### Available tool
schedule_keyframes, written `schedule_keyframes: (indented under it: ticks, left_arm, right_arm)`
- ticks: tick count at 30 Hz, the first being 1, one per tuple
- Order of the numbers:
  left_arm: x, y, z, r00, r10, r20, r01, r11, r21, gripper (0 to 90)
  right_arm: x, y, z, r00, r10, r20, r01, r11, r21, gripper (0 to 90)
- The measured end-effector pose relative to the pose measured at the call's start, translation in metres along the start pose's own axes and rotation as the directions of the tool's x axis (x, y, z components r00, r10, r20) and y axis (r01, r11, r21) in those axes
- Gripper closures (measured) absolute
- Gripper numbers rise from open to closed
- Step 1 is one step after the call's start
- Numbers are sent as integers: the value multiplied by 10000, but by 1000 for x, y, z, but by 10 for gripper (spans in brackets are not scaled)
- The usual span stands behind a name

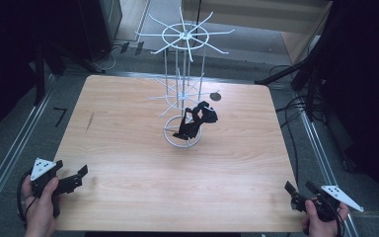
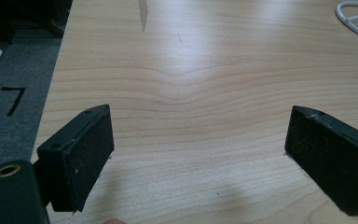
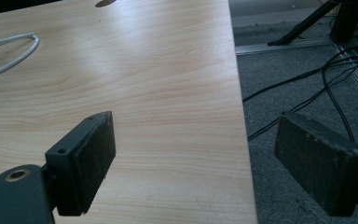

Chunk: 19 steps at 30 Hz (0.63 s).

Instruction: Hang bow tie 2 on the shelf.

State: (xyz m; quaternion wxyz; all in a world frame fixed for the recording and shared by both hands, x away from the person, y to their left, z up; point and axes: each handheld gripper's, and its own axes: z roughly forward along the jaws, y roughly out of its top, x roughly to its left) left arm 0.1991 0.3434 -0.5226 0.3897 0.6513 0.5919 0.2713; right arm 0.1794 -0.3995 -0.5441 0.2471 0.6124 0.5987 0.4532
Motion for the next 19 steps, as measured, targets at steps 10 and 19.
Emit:
schedule_keyframes:
  ticks: [10,19]
  left_arm:
    - [0,0,0,10000,22,-17,-22,10000,5,83]
    - [0,0,0,10000,-3,-2,3,10000,18,83]
  right_arm:
    - [0,-5,8,9995,-303,39,301,9988,385,136]
    - [9,-5,14,9964,-844,-104,849,9941,670,136]
